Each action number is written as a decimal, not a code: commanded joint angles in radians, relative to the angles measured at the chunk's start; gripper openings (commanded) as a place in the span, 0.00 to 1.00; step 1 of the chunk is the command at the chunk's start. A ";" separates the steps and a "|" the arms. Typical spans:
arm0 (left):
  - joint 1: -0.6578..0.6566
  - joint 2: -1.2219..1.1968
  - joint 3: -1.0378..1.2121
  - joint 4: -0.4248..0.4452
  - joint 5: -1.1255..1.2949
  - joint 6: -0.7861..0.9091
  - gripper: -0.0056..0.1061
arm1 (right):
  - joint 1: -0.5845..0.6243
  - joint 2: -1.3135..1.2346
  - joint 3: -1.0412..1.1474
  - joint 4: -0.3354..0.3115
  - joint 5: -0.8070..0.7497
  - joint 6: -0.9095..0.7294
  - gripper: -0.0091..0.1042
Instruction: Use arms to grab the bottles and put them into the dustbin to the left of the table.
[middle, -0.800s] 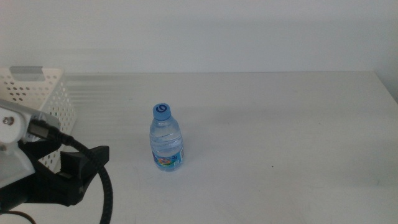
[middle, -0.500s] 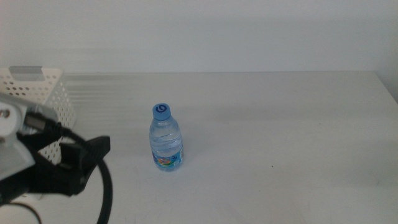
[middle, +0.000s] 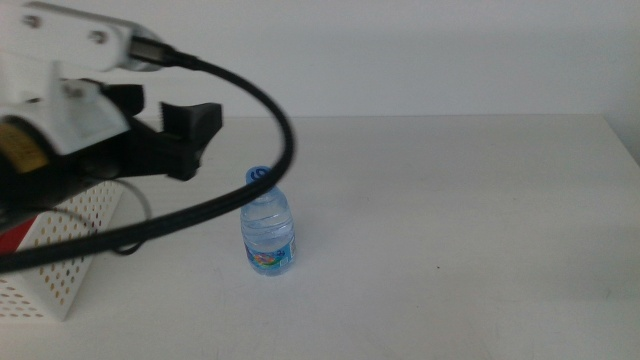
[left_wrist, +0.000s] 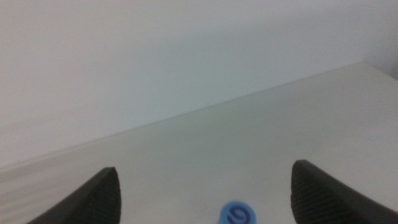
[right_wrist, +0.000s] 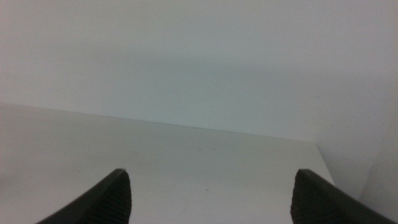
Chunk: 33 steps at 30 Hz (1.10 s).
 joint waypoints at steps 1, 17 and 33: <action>0.000 0.038 -0.038 0.004 -0.164 -0.013 0.86 | -0.005 0.011 -0.028 -0.009 -0.083 -0.002 0.67; -0.022 0.303 -0.020 0.116 -0.445 -0.051 0.86 | -0.005 0.011 -0.028 -0.009 -0.082 -0.002 0.67; -0.022 0.531 0.182 0.145 -0.984 -0.104 0.86 | -0.005 0.011 -0.028 -0.009 -0.082 -0.002 0.67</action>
